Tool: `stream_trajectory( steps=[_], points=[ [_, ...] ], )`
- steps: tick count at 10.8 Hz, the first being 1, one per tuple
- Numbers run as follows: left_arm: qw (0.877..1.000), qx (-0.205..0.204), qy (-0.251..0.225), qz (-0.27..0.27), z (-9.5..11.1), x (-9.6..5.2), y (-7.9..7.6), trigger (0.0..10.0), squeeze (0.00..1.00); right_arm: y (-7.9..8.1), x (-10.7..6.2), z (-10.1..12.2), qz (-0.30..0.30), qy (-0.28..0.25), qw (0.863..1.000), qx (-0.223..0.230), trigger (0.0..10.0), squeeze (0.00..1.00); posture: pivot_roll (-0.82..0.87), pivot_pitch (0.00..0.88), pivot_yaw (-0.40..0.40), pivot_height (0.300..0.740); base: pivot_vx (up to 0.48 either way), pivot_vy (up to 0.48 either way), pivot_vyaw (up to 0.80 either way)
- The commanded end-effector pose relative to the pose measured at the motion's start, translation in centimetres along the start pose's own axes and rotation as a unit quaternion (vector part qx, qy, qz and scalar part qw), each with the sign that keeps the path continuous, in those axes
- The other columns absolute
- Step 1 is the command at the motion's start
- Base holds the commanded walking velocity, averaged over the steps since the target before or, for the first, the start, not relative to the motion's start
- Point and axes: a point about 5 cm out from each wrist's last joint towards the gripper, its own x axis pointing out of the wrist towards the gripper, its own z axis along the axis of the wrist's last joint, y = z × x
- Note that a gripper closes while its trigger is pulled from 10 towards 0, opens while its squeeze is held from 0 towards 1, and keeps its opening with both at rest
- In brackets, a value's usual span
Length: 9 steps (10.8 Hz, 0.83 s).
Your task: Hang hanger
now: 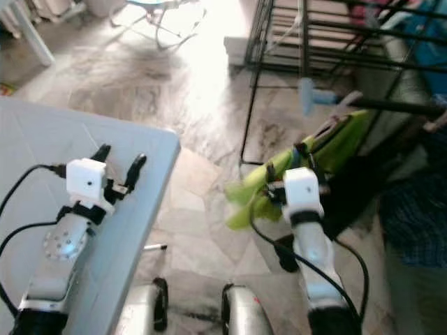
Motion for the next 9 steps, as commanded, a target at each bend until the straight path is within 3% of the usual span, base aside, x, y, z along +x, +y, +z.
stream_trajectory(
  steps=[1, 2, 3, 5, 6, 9],
  points=[
    [1.0, 0.002, 0.007, 0.001, -0.2, -0.2, 0.0, 10.0, 0.0, 0.2, 0.2, 0.9, 0.003, -0.014, 1.0, -0.006, 10.0, 0.0, 0.01, 0.209, -0.059, 0.74, 0.0, 0.0, 0.0],
    [1.0, 0.002, 0.007, 0.0, -0.2, -0.2, 0.0, 10.0, 0.0, 0.8, 0.5, 1.6, 0.017, -0.023, 1.0, 0.005, 10.0, 0.0, 0.01, 0.21, -0.06, 0.74, 0.0, 0.0, 0.0],
    [1.0, 0.002, 0.008, -0.001, -0.3, -0.2, -0.1, 10.0, 0.0, 0.8, 0.5, 0.8, 0.007, 0.004, 1.0, 0.008, 10.0, 0.0, 0.01, 0.207, -0.063, 0.74, 0.0, 0.0, 0.0],
    [1.0, 0.003, 0.009, 0.001, -0.3, -0.1, -0.1, 10.0, 0.0, -1.3, -0.6, -2.3, -0.057, 0.098, 0.993, -0.007, 10.0, 0.0, 0.01, 0.211, -0.062, 0.74, 0.0, 0.0, 0.0],
    [1.0, 0.003, 0.013, -0.001, -0.5, -0.3, -0.2, 10.0, 0.0, -2.8, -1.6, -4.4, -0.101, 0.17, 0.98, 0.01, 10.0, 0.0, 0.01, 0.21, -0.06, 0.74, 0.0, 0.0, 0.0],
    [1.0, 0.008, 0.011, -0.011, -0.3, 0.0, -0.6, 10.0, 0.0, -5.0, -2.3, -5.9, -0.159, 0.221, 0.962, 0.005, 10.0, 0.0, 0.0, 0.21, -0.056, 0.74, 0.0, 0.0, 0.0]
  ],
)
